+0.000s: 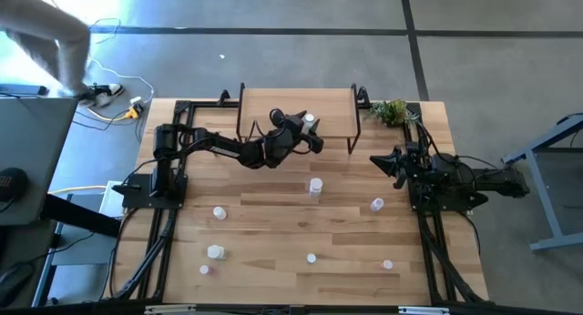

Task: Pick and place medicine bottles onto shelf by color
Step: Put the top pill bottle on the shelf

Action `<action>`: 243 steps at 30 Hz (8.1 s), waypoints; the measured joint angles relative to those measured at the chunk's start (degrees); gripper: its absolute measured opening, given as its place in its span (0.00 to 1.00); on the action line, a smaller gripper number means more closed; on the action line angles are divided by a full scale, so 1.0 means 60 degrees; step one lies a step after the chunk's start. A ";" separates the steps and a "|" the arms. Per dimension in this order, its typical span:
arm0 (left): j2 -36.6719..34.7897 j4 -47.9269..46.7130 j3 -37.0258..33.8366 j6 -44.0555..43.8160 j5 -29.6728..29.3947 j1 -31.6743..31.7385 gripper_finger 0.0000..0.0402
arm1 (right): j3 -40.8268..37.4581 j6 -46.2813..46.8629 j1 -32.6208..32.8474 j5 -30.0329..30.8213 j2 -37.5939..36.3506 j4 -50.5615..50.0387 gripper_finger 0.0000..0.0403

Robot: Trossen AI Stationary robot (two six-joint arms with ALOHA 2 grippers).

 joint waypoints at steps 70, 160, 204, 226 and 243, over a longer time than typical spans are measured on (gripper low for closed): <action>-0.4499 -0.7508 -0.0015 -0.3253 0.5261 -0.3344 0.61 | 0.7505 -0.1483 0.0011 -0.1297 0.6741 -0.6518 0.45; -1.1489 -1.1431 -0.2018 -0.0544 0.4590 -0.2200 0.61 | 1.1175 0.2858 0.0432 -0.0826 1.5727 -0.6908 0.53; -1.1482 -1.1515 -0.2018 -0.0835 0.4554 -0.2215 0.61 | 1.1214 0.3282 0.0835 -0.0794 1.6824 -0.6996 0.38; -1.1435 -1.1303 -0.2018 -0.0597 0.4333 -0.2211 0.61 | 1.6712 0.0198 0.0218 0.1130 1.6088 -1.0808 0.39; -1.1438 -1.0073 -0.2018 0.0077 0.3181 -0.2211 0.61 | 1.9010 -0.3172 -0.4157 0.1128 1.6088 -1.1717 0.39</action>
